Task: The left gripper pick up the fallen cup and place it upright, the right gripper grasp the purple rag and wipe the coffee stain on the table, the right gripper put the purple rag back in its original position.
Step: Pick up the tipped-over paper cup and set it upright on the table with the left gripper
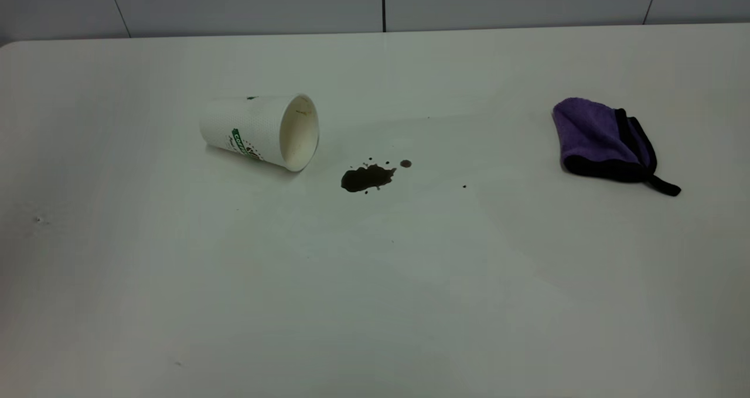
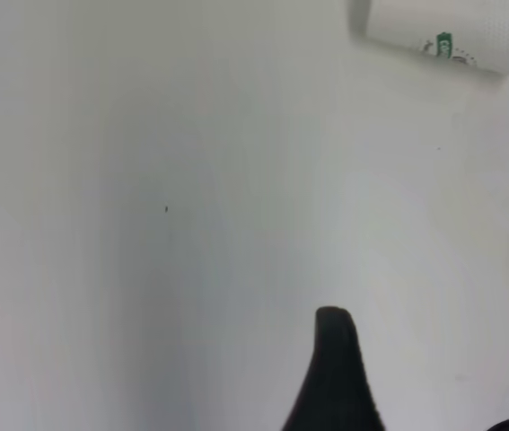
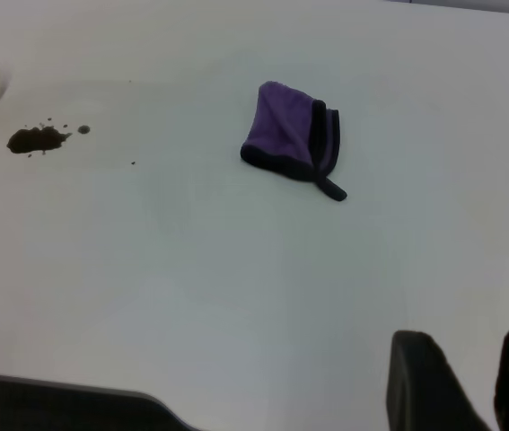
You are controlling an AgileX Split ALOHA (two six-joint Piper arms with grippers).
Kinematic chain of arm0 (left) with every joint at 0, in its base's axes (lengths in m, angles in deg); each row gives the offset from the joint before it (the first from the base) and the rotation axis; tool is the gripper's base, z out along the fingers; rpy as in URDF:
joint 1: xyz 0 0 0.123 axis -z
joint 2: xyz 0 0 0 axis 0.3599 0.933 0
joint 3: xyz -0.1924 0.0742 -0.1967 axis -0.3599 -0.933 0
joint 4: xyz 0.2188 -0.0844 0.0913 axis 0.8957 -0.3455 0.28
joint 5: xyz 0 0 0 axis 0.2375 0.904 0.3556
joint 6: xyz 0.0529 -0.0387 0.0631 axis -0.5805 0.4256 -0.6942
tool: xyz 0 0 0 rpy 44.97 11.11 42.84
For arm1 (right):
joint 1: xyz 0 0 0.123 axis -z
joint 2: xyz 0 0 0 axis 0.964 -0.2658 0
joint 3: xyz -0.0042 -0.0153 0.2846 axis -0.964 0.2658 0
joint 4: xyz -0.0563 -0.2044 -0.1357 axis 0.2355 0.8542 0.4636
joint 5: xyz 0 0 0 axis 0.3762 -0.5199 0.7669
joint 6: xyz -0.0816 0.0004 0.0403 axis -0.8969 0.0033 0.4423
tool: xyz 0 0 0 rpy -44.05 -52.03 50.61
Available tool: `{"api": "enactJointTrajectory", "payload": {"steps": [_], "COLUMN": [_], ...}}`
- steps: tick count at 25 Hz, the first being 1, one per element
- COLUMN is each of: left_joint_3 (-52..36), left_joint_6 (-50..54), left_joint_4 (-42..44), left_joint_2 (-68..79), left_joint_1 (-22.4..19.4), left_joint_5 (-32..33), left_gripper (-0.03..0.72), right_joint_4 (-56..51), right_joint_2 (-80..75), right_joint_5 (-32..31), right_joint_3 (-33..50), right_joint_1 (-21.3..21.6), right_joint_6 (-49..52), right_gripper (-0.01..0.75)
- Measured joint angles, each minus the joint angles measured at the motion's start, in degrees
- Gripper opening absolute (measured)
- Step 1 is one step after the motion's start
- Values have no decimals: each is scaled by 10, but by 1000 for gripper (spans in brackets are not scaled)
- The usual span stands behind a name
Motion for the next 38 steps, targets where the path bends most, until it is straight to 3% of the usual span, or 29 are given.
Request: {"api": "enactJointTrajectory", "payload": {"steps": [7,14,20,30,34,36,38], "left_joint_3": [127,241,342,471,474,474,477], "left_joint_6": [169,290,357,369,369,368,366], "left_joint_4": [168,313,398,461,534,561,580], "left_joint_2": [234,406,537,690,712,715,715], "left_joint_1": [154,255,291,290,290,290,290], "left_joint_5": [-4,0,54,126,154,158,167], "left_gripper": [632,622,604,583,471,340,156], "right_joint_4": [0,0,0,1,2,2,2], "right_joint_2": [0,0,0,0,0,0,0], "right_joint_5": [0,0,0,0,0,0,0], "right_joint_3": [0,0,0,0,0,0,0], "right_joint_1": [0,0,0,0,0,0,0], "right_joint_6": [0,0,0,0,0,0,0], "right_gripper": [238,238,238,238,238,238,238]}}
